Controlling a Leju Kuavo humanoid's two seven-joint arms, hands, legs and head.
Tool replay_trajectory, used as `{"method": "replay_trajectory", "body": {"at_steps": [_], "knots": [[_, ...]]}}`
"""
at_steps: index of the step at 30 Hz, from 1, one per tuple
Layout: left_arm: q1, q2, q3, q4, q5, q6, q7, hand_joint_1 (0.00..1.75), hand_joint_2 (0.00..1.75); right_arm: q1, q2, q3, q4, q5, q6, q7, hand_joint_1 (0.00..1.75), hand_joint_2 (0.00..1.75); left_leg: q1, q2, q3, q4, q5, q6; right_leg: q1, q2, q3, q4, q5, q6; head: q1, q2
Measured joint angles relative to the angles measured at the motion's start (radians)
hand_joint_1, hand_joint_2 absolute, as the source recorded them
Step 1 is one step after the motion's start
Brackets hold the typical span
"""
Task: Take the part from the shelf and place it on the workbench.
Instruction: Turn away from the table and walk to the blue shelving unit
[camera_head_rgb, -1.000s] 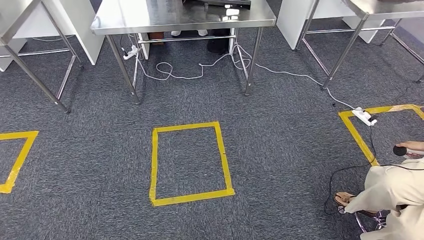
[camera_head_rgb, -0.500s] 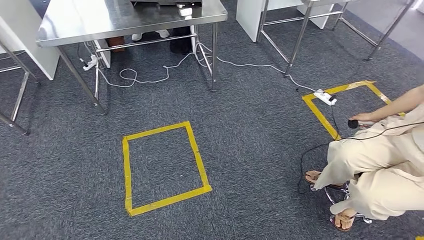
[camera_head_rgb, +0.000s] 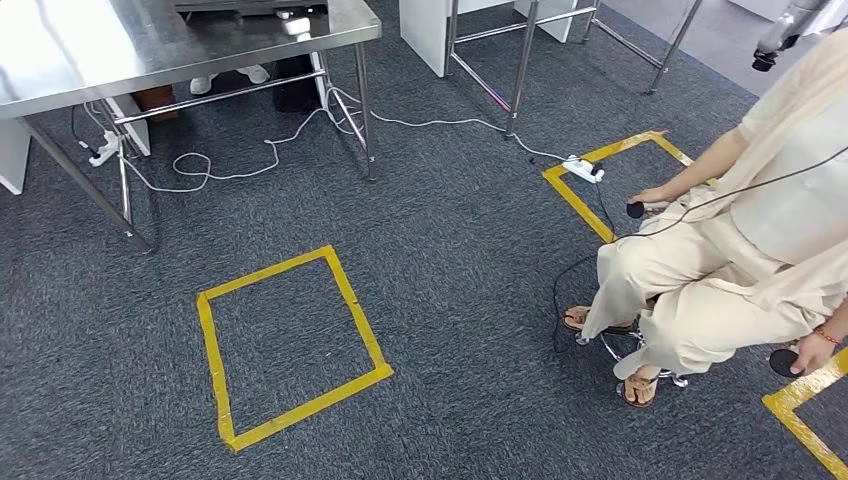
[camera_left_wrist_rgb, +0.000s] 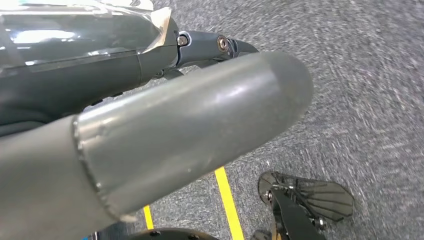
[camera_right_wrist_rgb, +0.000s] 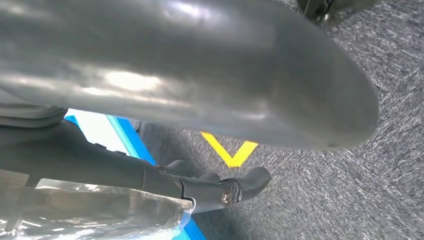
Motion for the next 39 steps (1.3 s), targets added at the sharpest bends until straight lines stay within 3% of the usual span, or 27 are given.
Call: {"method": "replay_trajectory", "body": {"at_steps": [1,2,3,4,6,8,9,10,11,12,14,16,18,19,20,22,24,25,26,28,30,31,32,33,35,37,39], "knots": [[-0.001,0.0,0.0,0.0,0.0,0.0,0.0,0.0,0.0,-0.002,0.0,0.0,0.0,0.0,0.0,0.0,0.0,0.0,-0.001,0.01,0.002,0.002,-0.003,-0.009,0.002,-0.01,0.01,-0.023,0.005,-0.007,-0.002,0.0],[-0.002,0.0,0.0,0.0,0.0,0.0,0.0,0.0,0.0,-0.003,0.001,0.0,0.0,0.0,0.0,0.0,0.0,0.0,-0.002,0.02,0.005,0.002,-0.004,-0.018,0.007,-0.005,0.005,-0.025,0.007,-0.018,-0.003,0.0],[-0.004,0.0,0.0,0.0,0.0,0.0,0.0,0.0,0.0,-0.002,0.0,-0.001,0.0,0.0,0.0,0.0,0.0,0.0,0.001,0.028,0.008,0.001,-0.005,-0.025,0.006,0.008,0.003,-0.027,0.01,-0.029,-0.006,0.0],[-0.006,0.0,-0.001,0.0,-0.001,0.0,-0.001,0.0,0.0,0.0,0.001,-0.001,0.0,-0.001,0.0,0.0,0.0,0.0,0.005,0.021,0.009,0.005,-0.01,-0.033,0.003,0.019,0.002,-0.029,0.013,-0.038,-0.007,0.0],[-0.007,0.0,-0.001,0.0,-0.002,0.0,-0.001,0.0,0.0,0.0,0.001,-0.002,0.0,-0.003,0.0,0.0,0.0,0.0,0.012,-0.029,-0.01,0.057,-0.056,-0.045,-0.006,0.04,0.001,-0.033,0.024,-0.056,-0.008,0.0],[-0.003,0.0,-0.001,0.0,-0.002,-0.001,-0.002,0.0,0.0,-0.001,0.002,-0.004,0.0,-0.004,0.0,0.0,0.0,0.0,0.015,-0.084,-0.058,0.179,-0.133,-0.05,-0.005,0.062,-0.005,-0.033,0.033,-0.068,-0.01,0.0],[-0.001,0.0,-0.001,0.0,-0.003,-0.001,-0.002,0.0,0.0,0.0,0.003,-0.005,0.0,-0.005,0.0,0.0,0.0,0.0,0.015,-0.096,-0.082,0.236,-0.157,-0.05,-0.002,0.075,-0.008,-0.033,0.035,-0.071,-0.01,0.0],[0.001,0.0,-0.001,0.0,-0.003,-0.001,-0.002,0.0,0.0,0.002,0.003,-0.005,0.0,-0.005,0.0,0.0,0.0,0.0,0.016,-0.101,-0.093,0.265,-0.161,-0.05,-0.001,0.09,-0.011,-0.032,0.037,-0.071,-0.01,0.0],[0.001,0.0,-0.001,0.0,-0.003,-0.001,-0.002,0.0,0.0,0.003,0.003,-0.006,0.0,-0.006,0.0,0.0,0.0,0.0,0.016,-0.103,-0.086,0.255,-0.144,-0.049,0.0,0.104,-0.011,-0.032,0.039,-0.069,-0.01,0.0],[0.002,0.0,-0.001,0.0,-0.003,-0.001,-0.002,0.0,0.0,0.004,0.003,-0.006,0.0,-0.006,0.0,0.0,0.0,0.0,0.018,-0.109,-0.063,0.21,-0.113,-0.048,0.0,0.119,-0.011,-0.032,0.041,-0.067,-0.01,0.0],[0.002,0.001,-0.001,0.0,-0.003,-0.001,-0.002,0.0,0.0,0.003,0.004,-0.006,0.0,-0.006,0.0,0.0,0.0,0.0,0.023,-0.156,0.0,0.081,-0.052,-0.043,0.003,0.145,-0.013,-0.03,0.045,-0.06,-0.011,0.0],[0.002,0.001,-0.001,0.0,-0.003,-0.001,-0.002,0.0,0.0,0.001,0.005,-0.006,0.0,-0.006,0.0,0.0,0.0,0.0,0.022,-0.193,0.029,0.012,-0.033,-0.037,0.007,0.167,-0.022,-0.03,0.053,-0.048,-0.01,0.0],[0.002,0.001,-0.001,0.0,-0.004,-0.001,-0.002,0.0,0.0,0.002,0.005,-0.006,0.0,-0.006,0.0,0.0,0.0,0.0,0.016,-0.176,0.029,0.001,-0.027,-0.024,0.006,0.189,-0.032,-0.034,0.063,-0.032,-0.01,0.0],[0.001,0.001,-0.002,0.0,-0.004,-0.001,-0.002,0.0,0.0,0.003,0.005,-0.007,0.0,-0.006,0.0,0.0,0.0,0.0,0.014,-0.162,0.03,-0.005,-0.02,-0.016,0.006,0.182,-0.041,-0.029,0.063,-0.027,-0.01,0.0],[0.0,0.001,-0.002,0.0,-0.003,-0.001,-0.002,0.0,0.0,0.004,0.005,-0.007,0.0,-0.006,0.0,0.0,0.0,0.0,0.014,-0.146,0.029,-0.011,-0.013,-0.007,0.007,0.163,-0.056,-0.007,0.052,-0.028,-0.008,0.0],[0.0,0.001,-0.002,0.0,-0.002,0.0,-0.002,0.0,0.0,0.003,0.004,-0.007,0.0,-0.004,0.0,-0.002,0.0,0.0,0.012,-0.114,0.024,-0.018,-0.003,0.005,0.01,0.107,-0.109,0.097,-0.001,-0.04,-0.002,0.0],[0.003,0.001,-0.002,0.0,0.0,0.002,-0.001,0.0,0.0,0.002,0.003,-0.007,0.0,-0.001,0.002,-0.004,0.0,0.0,0.007,-0.079,0.016,-0.017,-0.001,0.008,0.01,0.083,-0.159,0.214,-0.051,-0.045,0.002,0.0],[0.004,0.001,-0.001,0.0,0.002,0.004,-0.001,0.0,0.0,0.003,0.003,-0.007,0.0,0.001,0.003,-0.005,0.0,0.0,0.006,-0.062,0.014,-0.017,0.0,0.008,0.01,0.079,-0.161,0.233,-0.058,-0.04,0.002,0.0],[0.004,0.0,-0.001,0.0,0.003,0.004,-0.001,0.0,0.0,0.004,0.002,-0.007,0.0,0.003,0.004,-0.006,0.0,0.0,0.006,-0.048,0.012,-0.016,0.001,0.007,0.009,0.074,-0.141,0.214,-0.05,-0.033,0.002,0.0],[0.004,-0.001,-0.001,0.0,0.003,0.005,-0.001,0.0,0.0,0.004,0.0,-0.007,0.0,0.005,0.004,-0.006,0.0,0.0,0.004,-0.022,0.013,-0.015,0.001,0.004,0.009,0.039,-0.053,0.089,-0.018,-0.021,0.002,0.0],[0.003,-0.002,-0.001,0.0,0.003,0.007,0.001,0.0,0.0,0.0,0.0,-0.007,0.0,0.008,0.004,-0.004,0.0,0.0,-0.002,0.0,0.015,-0.012,-0.002,-0.007,0.015,0.0,0.013,-0.017,0.003,-0.026,0.001,0.0],[0.002,-0.003,-0.001,0.0,0.003,0.01,0.003,0.0,0.0,-0.001,0.0,-0.007,0.0,0.011,0.004,-0.002,0.0,0.0,-0.003,0.009,0.016,-0.011,-0.003,-0.013,0.019,-0.008,0.022,-0.038,0.006,-0.033,-0.001,0.0],[0.001,-0.003,-0.001,0.0,0.003,0.013,0.007,0.0,0.0,0.0,0.0,-0.007,0.0,0.015,0.005,0.0,0.0,0.0,-0.003,0.018,0.018,-0.011,-0.003,-0.02,0.023,0.001,0.019,-0.042,0.008,-0.04,-0.002,0.0],[-0.002,-0.004,-0.001,0.0,0.005,0.017,0.012,0.0,0.0,0.002,-0.001,-0.007,0.0,0.02,0.007,0.004,0.0,0.0,0.0,0.022,0.019,-0.009,-0.004,-0.026,0.018,0.012,0.019,-0.044,0.012,-0.048,-0.004,0.0],[-0.005,-0.006,0.001,0.0,0.011,0.029,0.023,0.0,0.0,0.003,-0.004,-0.006,0.0,0.033,0.013,0.011,0.0,0.0,0.007,-0.014,0.01,0.021,-0.032,-0.039,0.009,0.032,0.021,-0.05,0.021,-0.063,-0.006,0.0],[-0.004,-0.007,0.004,0.001,0.017,0.041,0.034,0.0,0.0,0.001,-0.005,-0.004,0.0,0.046,0.021,0.016,0.0,0.0,0.012,-0.073,-0.032,0.122,-0.099,-0.048,0.007,0.053,0.017,-0.051,0.03,-0.075,-0.007,0.0],[-0.001,-0.009,0.007,0.002,0.02,0.046,0.041,0.0,0.0,-0.001,-0.006,-0.002,0.0,0.052,0.026,0.02,0.0,0.0,0.014,-0.097,-0.082,0.237,-0.15,-0.052,0.011,0.078,0.011,-0.05,0.034,-0.08,-0.008,0.0]]}}
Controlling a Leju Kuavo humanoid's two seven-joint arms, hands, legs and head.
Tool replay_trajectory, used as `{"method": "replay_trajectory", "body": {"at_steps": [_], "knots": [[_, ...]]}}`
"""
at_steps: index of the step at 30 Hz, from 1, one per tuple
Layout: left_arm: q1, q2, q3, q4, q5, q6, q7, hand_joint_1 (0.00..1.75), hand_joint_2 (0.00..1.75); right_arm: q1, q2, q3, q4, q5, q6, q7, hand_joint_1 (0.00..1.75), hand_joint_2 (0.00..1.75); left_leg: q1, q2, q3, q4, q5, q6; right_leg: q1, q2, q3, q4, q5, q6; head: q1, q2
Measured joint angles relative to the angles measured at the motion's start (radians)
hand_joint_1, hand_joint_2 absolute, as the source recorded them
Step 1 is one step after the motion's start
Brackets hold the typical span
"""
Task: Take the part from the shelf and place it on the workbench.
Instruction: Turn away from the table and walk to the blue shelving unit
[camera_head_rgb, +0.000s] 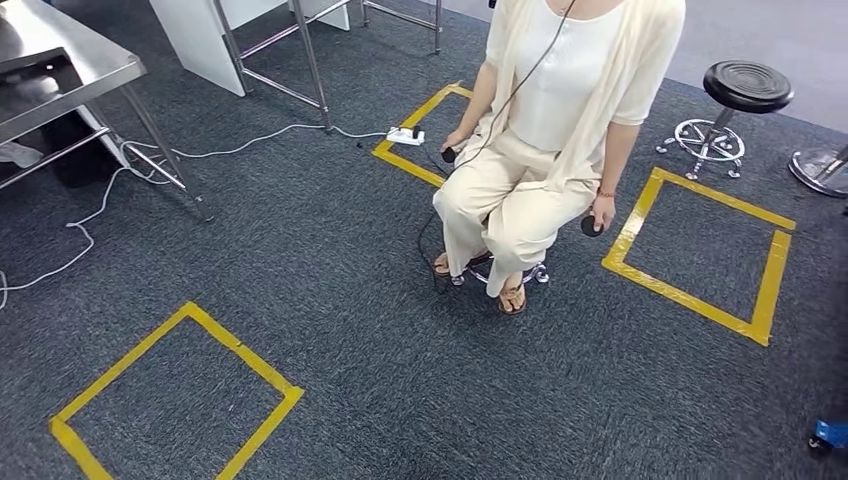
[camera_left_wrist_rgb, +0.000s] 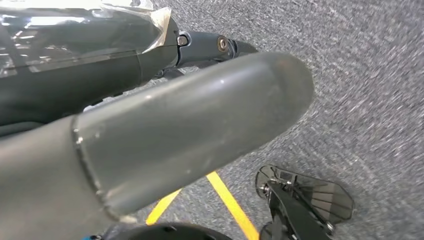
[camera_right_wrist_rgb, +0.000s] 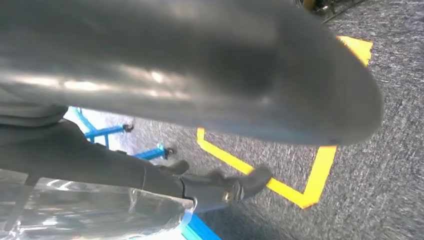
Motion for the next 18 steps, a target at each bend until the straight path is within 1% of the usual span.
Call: {"method": "replay_trajectory", "body": {"at_steps": [1,2,3,4,5,6,7,8,9,10,11,12,13,14,15,16,17,18], "knots": [[0.001,0.0,0.001,0.0,0.0,0.001,0.002,0.0,0.0,0.0,-0.001,0.0,0.0,0.001,0.001,0.001,0.0,0.0,0.0,-0.004,-0.009,0.02,0.002,-0.001,0.001,0.013,-0.002,0.001,0.001,0.0,-0.001,0.0],[0.001,-0.001,0.002,0.0,-0.001,0.001,0.003,0.0,0.0,0.001,-0.002,0.0,0.0,0.001,0.002,0.002,0.0,0.0,0.001,-0.007,-0.002,0.005,0.022,0.0,0.001,0.027,-0.002,0.002,0.003,0.001,-0.001,0.0],[0.001,-0.001,0.002,0.0,-0.002,0.0,0.003,0.0,0.0,0.001,-0.003,0.0,0.0,0.001,0.002,0.003,0.0,0.0,0.003,-0.014,0.022,-0.044,0.056,0.001,0.001,0.041,-0.003,0.004,0.004,0.002,-0.001,0.0],[0.001,-0.001,0.002,0.001,-0.004,0.0,0.003,0.0,0.0,0.001,-0.004,0.0,0.0,0.0,0.002,0.003,0.0,0.0,0.005,-0.034,0.052,-0.11,0.09,0.003,0.002,0.053,-0.004,0.006,0.005,0.004,-0.002,0.0],[0.001,-0.001,0.002,0.001,-0.007,-0.001,0.003,0.0,0.0,-0.001,-0.004,0.0,0.0,-0.001,0.002,0.003,0.0,0.0,0.007,-0.056,0.08,-0.17,0.113,0.006,0.005,0.065,-0.006,0.009,0.005,0.007,-0.001,0.0],[0.001,-0.001,0.002,0.001,-0.012,-0.003,0.002,0.0,0.0,-0.002,-0.004,0.0,0.0,-0.003,0.002,0.003,0.0,0.0,0.007,-0.074,0.099,-0.212,0.126,0.01,0.006,0.075,-0.011,0.012,0.007,0.012,-0.001,0.0],[0.001,-0.001,0.001,0.001,-0.017,-0.006,0.001,0.0,0.0,-0.003,-0.004,0.0,0.0,-0.006,0.002,0.003,0.0,0.0,0.004,-0.084,0.106,-0.233,0.127,0.015,0.006,0.085,-0.016,0.013,0.009,0.02,-0.001,0.0],[0.001,-0.002,0.001,0.001,-0.023,-0.01,-0.001,0.0,0.0,-0.003,-0.004,0.0,0.0,-0.009,0.002,0.002,0.0,0.0,0.0,-0.078,0.108,-0.238,0.126,0.021,0.006,0.094,-0.022,0.012,0.013,0.028,-0.001,0.0],[0.001,-0.002,0.001,0.001,-0.03,-0.015,-0.002,0.0,0.0,-0.001,-0.005,-0.001,0.0,-0.012,0.0,0.002,0.0,0.0,-0.001,-0.065,0.109,-0.243,0.131,0.03,0.004,0.099,-0.027,0.012,0.016,0.036,-0.001,0.0],[0.002,-0.003,-0.001,0.001,-0.037,-0.019,-0.003,0.0,0.0,0.0,-0.005,-0.002,0.0,-0.016,-0.002,0.002,0.0,0.0,-0.002,-0.053,0.111,-0.251,0.137,0.04,0.004,0.089,-0.036,0.02,0.014,0.04,-0.001,0.0],[0.003,-0.003,-0.003,0.002,-0.047,-0.024,-0.004,0.0,0.0,0.001,-0.006,-0.003,0.0,-0.02,-0.004,0.002,0.0,0.0,-0.002,-0.04,0.113,-0.258,0.144,0.049,0.004,0.07,-0.051,0.044,0.002,0.04,0.001,0.0],[0.005,-0.003,-0.006,0.003,-0.057,-0.029,-0.005,0.0,0.0,0.001,-0.007,-0.005,0.0,-0.025,-0.006,0.002,0.0,0.0,-0.001,-0.025,0.113,-0.264,0.15,0.055,0.005,0.045,-0.076,0.088,-0.02,0.035,0.004,0.0],[0.007,-0.002,-0.01,0.005,-0.066,-0.034,-0.006,0.0,0.0,0.001,-0.008,-0.007,0.0,-0.029,-0.008,0.002,0.0,0.0,-0.004,-0.011,0.111,-0.266,0.151,0.057,0.005,0.022,-0.107,0.149,-0.049,0.031,0.006,0.0],[0.009,-0.001,-0.013,0.007,-0.075,-0.038,-0.006,0.0,0.0,0.001,-0.008,-0.01,0.0,-0.033,-0.01,0.002,0.0,0.0,-0.005,0.005,0.109,-0.266,0.152,0.059,0.004,0.01,-0.139,0.214,-0.076,0.028,0.008,0.0],[0.011,0.0,-0.016,0.008,-0.083,-0.042,-0.005,0.0,0.0,0.001,-0.008,-0.014,0.0,-0.036,-0.011,0.002,0.0,0.0,-0.006,0.02,0.107,-0.266,0.152,0.059,0.003,0.004,-0.161,0.262,-0.092,0.03,0.009,0.0],[0.012,0.001,-0.02,0.009,-0.089,-0.045,-0.005,0.0,0.0,0.003,-0.008,-0.018,0.0,-0.039,-0.013,0.002,0.0,0.0,-0.007,0.035,0.106,-0.265,0.152,0.059,0.001,0.0,-0.164,0.278,-0.094,0.036,0.009,0.0],[0.012,0.002,-0.025,0.01,-0.094,-0.048,-0.005,0.0,0.0,0.004,-0.008,-0.023,0.0,-0.041,-0.015,0.002,0.0,0.0,-0.007,0.048,0.105,-0.265,0.152,0.058,0.0,-0.005,-0.146,0.255,-0.083,0.044,0.01,0.0],[0.011,0.003,-0.03,0.012,-0.099,-0.051,-0.004,0.0,0.0,0.006,-0.009,-0.026,0.0,-0.043,-0.018,0.002,0.0,0.0,-0.007,0.061,0.107,-0.265,0.151,0.056,-0.002,-0.018,-0.108,0.196,-0.063,0.053,0.011,0.0]]}}
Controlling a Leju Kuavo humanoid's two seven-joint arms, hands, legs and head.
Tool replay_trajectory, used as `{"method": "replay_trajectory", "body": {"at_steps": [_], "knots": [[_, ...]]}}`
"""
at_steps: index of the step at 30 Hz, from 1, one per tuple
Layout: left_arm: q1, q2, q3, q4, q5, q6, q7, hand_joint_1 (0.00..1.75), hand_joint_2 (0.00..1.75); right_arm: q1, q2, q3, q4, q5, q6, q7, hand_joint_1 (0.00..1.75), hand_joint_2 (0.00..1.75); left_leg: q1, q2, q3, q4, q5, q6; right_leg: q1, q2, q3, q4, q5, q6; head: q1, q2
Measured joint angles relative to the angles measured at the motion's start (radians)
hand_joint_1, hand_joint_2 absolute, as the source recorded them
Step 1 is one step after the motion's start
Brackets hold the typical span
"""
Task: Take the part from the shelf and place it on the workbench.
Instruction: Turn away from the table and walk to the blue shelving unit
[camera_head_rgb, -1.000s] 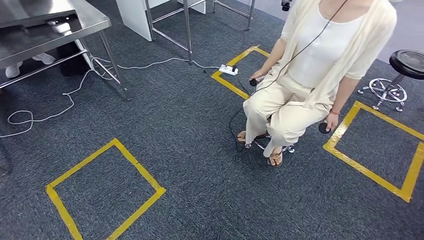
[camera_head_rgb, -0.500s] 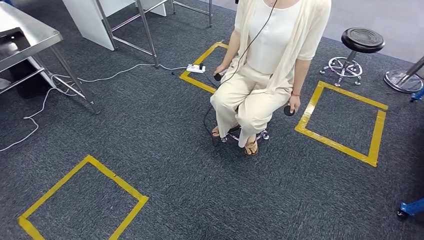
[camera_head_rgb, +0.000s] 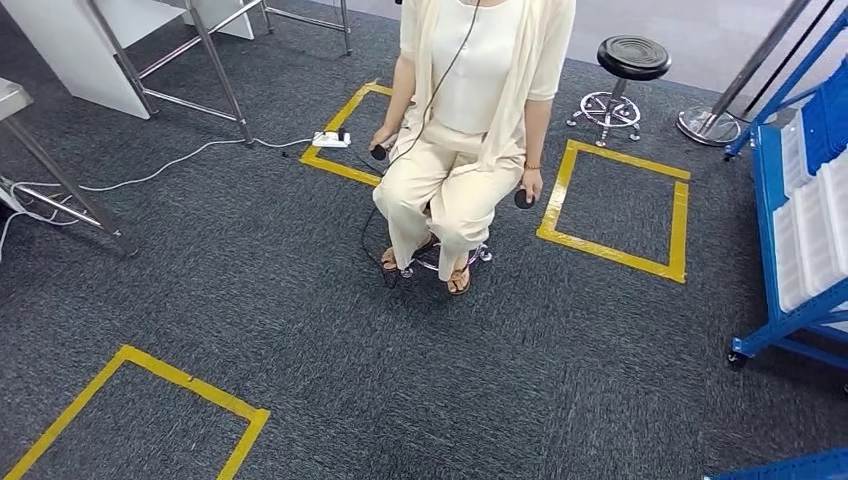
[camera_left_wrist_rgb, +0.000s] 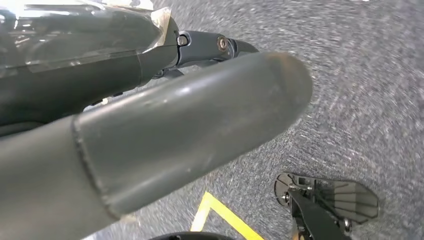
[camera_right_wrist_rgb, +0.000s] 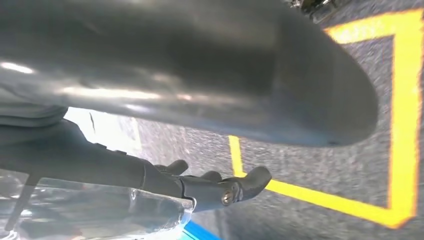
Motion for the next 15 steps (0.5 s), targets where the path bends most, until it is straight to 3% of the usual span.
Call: {"method": "replay_trajectory", "body": {"at_steps": [1,3,4,6,8,10,12,13,15], "knots": [[0.0,0.001,-0.005,0.001,-0.003,-0.002,0.0,0.0,0.0,-0.001,0.0,-0.002,0.0,-0.001,-0.002,0.0,0.0,0.0,-0.002,0.012,0.001,0.001,-0.002,-0.004,0.0,-0.025,0.046,-0.074,0.019,0.005,0.002,0.0],[0.0,0.002,-0.01,0.002,-0.007,-0.004,0.0,0.0,0.0,-0.004,0.0,-0.004,0.0,-0.001,-0.004,-0.001,0.0,0.0,-0.009,0.032,0.005,0.005,-0.008,-0.017,0.004,-0.062,0.105,-0.174,0.045,0.002,0.001,0.0],[-0.001,0.003,-0.011,0.002,-0.008,-0.005,0.0,0.0,0.0,-0.005,0.0,-0.005,0.0,-0.001,-0.004,-0.002,0.0,0.0,-0.011,0.042,0.007,0.006,-0.011,-0.023,0.008,-0.067,0.11,-0.19,0.049,-0.004,-0.002,0.0],[-0.005,0.003,-0.015,0.003,-0.008,-0.005,0.0,0.0,0.0,-0.001,0.0,-0.008,0.0,-0.001,-0.005,-0.002,0.0,0.0,-0.007,0.054,0.013,0.008,-0.015,-0.036,0.005,-0.044,0.105,-0.191,0.054,-0.019,-0.007,0.0],[-0.007,0.004,-0.02,0.003,-0.009,-0.005,0.0,0.0,0.0,0.0,0.0,-0.012,0.0,-0.001,-0.005,-0.003,0.0,0.0,0.001,0.019,0.001,0.046,-0.049,-0.048,-0.002,-0.023,0.106,-0.195,0.06,-0.035,-0.009,0.0],[-0.005,0.005,-0.025,0.004,-0.01,-0.005,0.0,0.0,0.0,-0.002,0.0,-0.016,0.0,-0.001,-0.006,-0.005,0.0,0.0,0.005,-0.039,-0.048,0.16,-0.119,-0.054,-0.002,-0.001,0.103,-0.195,0.067,-0.048,-0.012,0.0],[-0.002,0.006,-0.027,0.005,-0.013,-0.006,0.0,0.0,0.0,-0.001,0.002,-0.019,0.0,-0.002,-0.006,-0.01,0.0,0.0,0.006,-0.062,-0.101,0.275,-0.169,-0.056,0.003,0.019,0.099,-0.195,0.071,-0.053,-0.012,0.0],[-0.001,0.006,-0.028,0.006,-0.015,-0.008,0.0,0.0,0.0,0.0,0.002,-0.02,0.0,-0.002,-0.006,-0.015,0.0,0.0,0.007,-0.065,-0.114,0.301,-0.171,-0.056,0.004,0.029,0.098,-0.195,0.071,-0.054,-0.012,0.0],[0.0,0.007,-0.029,0.008,-0.021,-0.014,0.0,0.0,0.0,0.004,0.001,-0.021,0.0,-0.003,-0.006,-0.024,0.0,0.0,0.008,-0.069,-0.099,0.264,-0.128,-0.054,0.005,0.05,0.1,-0.193,0.072,-0.053,-0.012,0.0]]}}
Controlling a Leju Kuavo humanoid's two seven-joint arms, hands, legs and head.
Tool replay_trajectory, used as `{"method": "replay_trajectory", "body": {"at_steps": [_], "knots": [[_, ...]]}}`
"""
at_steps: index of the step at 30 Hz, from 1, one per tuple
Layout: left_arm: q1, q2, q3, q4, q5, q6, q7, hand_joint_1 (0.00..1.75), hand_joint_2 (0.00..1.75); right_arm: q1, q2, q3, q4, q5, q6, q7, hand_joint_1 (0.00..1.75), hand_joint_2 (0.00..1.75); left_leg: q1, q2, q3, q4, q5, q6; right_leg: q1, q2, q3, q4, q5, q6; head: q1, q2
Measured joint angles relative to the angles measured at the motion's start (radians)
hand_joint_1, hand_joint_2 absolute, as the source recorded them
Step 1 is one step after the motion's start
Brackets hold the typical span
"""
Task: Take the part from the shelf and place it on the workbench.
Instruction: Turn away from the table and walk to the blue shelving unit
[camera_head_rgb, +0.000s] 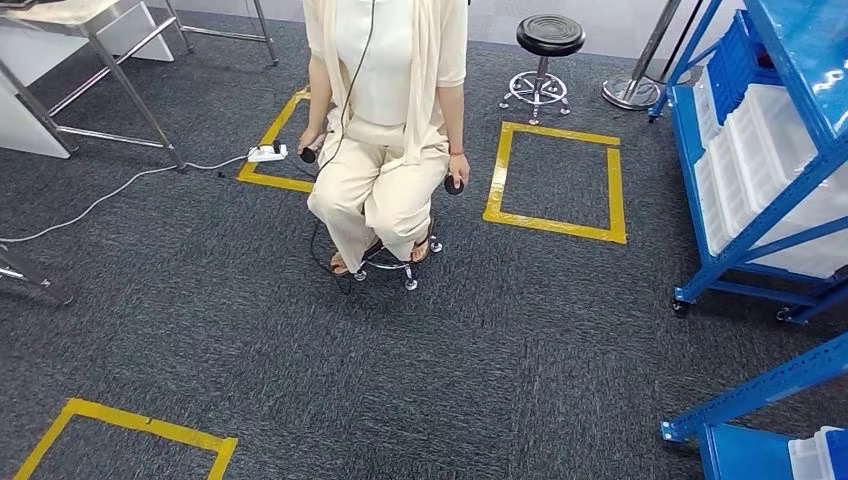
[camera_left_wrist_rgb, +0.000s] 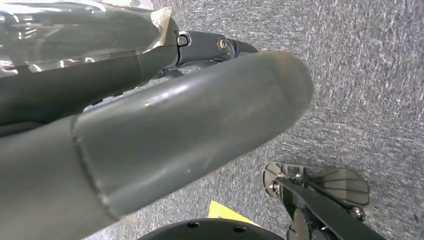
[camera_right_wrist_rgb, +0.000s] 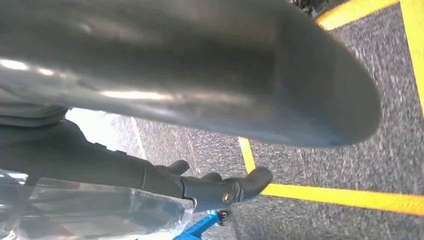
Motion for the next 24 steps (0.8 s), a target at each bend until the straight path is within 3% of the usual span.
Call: {"method": "replay_trajectory", "body": {"at_steps": [1,3,5,7,9,11,12,14,15,17,18,20,22,24], "knots": [[0.0,0.001,-0.001,0.001,-0.003,-0.004,0.0,0.0,0.0,0.001,0.0,0.0,0.0,0.0,0.0,-0.005,0.0,0.0,0.002,-0.008,0.024,-0.056,0.036,0.002,0.0,0.012,0.001,0.001,0.0,0.001,0.0,0.0],[0.0,0.003,-0.004,0.002,-0.008,-0.01,0.0,0.0,0.0,-0.001,0.001,0.0,0.0,0.001,0.0,-0.011,0.0,0.0,0.004,-0.051,0.077,-0.18,0.094,0.008,0.005,0.036,-0.002,0.008,0.001,0.006,0.0,0.0],[0.0,0.005,-0.006,0.003,-0.013,-0.012,0.0,0.0,0.0,-0.003,0.003,0.0,0.0,0.002,0.0,-0.013,0.0,0.0,0.001,-0.074,0.096,-0.234,0.107,0.015,0.007,0.055,-0.011,0.012,0.004,0.016,0.0,0.0],[-0.001,0.006,-0.012,0.003,-0.021,-0.011,0.0,0.0,0.0,-0.001,0.004,-0.001,0.0,0.003,-0.003,-0.008,0.0,0.0,-0.004,-0.052,0.099,-0.243,0.112,0.028,0.005,0.065,-0.024,0.013,0.008,0.03,0.001,0.0],[-0.002,0.007,-0.021,0.003,-0.027,-0.008,0.0,0.0,0.0,0.0,0.004,-0.004,0.0,0.003,-0.009,0.005,0.0,0.0,-0.005,-0.029,0.101,-0.256,0.124,0.044,0.004,0.034,-0.048,0.048,-0.012,0.032,0.002,0.0],[-0.001,0.009,-0.025,0.003,-0.029,-0.005,0.001,0.0,0.0,-0.002,0.004,-0.006,0.0,0.003,-0.013,0.014,0.0,0.0,-0.006,-0.002,0.099,-0.261,0.129,0.053,0.003,-0.013,-0.1,0.157,-0.069,0.024,0.003,0.0],[0.0,0.01,-0.026,0.003,-0.029,-0.004,0.002,0.0,0.0,-0.003,0.004,-0.007,0.0,0.003,-0.015,0.015,0.0,0.0,-0.007,0.014,0.097,-0.261,0.129,0.054,0.002,-0.023,-0.131,0.222,-0.098,0.023,0.004,0.0],[0.0,0.011,-0.027,0.003,-0.029,-0.003,0.003,0.0,0.0,-0.002,0.004,-0.007,0.0,0.003,-0.016,0.018,0.0,0.0,-0.008,0.045,0.094,-0.26,0.129,0.053,-0.004,-0.033,-0.156,0.284,-0.117,0.034,0.005,0.0],[0.0,0.011,-0.028,0.003,-0.029,-0.003,0.003,0.0,0.0,-0.001,0.004,-0.008,0.0,0.003,-0.016,0.019,0.0,0.0,-0.007,0.058,0.094,-0.26,0.128,0.052,-0.008,-0.039,-0.136,0.256,-0.105,0.045,0.006,0.0],[0.0,0.013,-0.029,0.003,-0.029,-0.002,0.003,0.0,0.0,-0.001,0.003,-0.008,0.0,0.004,-0.017,0.028,0.0,0.0,-0.009,0.083,0.096,-0.255,0.123,0.043,-0.014,-0.082,-0.057,0.125,-0.064,0.065,0.009,0.0],[0.0,0.014,-0.029,0.003,-0.028,-0.002,0.003,0.0,0.0,-0.002,0.003,-0.008,0.0,0.005,-0.019,0.036,0.0,0.0,-0.012,0.093,0.097,-0.251,0.118,0.035,-0.014,-0.104,-0.024,0.069,-0.047,0.066,0.01,0.0],[-0.001,0.017,-0.029,0.003,-0.027,-0.001,0.0,0.0,0.0,-0.004,0.006,-0.009,0.0,0.005,-0.021,0.06,0.0,0.0,-0.015,0.113,0.102,-0.246,0.11,0.02,-0.008,-0.123,-0.002,0.026,-0.035,0.052,0.008,0.0],[-0.006,0.018,-0.029,0.003,-0.027,0.0,-0.003,0.0,0.0,0.0,0.008,-0.012,0.0,0.004,-0.02,0.076,0.0,0.0,-0.009,0.125,0.109,-0.245,0.105,0.007,-0.007,-0.098,-0.005,0.026,-0.031,0.034,0.002,0.0],[-0.008,0.02,-0.03,0.003,-0.033,0.004,-0.004,0.0,0.0,0.003,0.008,-0.015,0.0,0.003,-0.017,0.075,0.0,0.0,-0.002,0.085,0.098,-0.207,0.071,-0.004,-0.01,-0.076,-0.003,0.023,-0.027,0.019,0.0,0.0]]}}
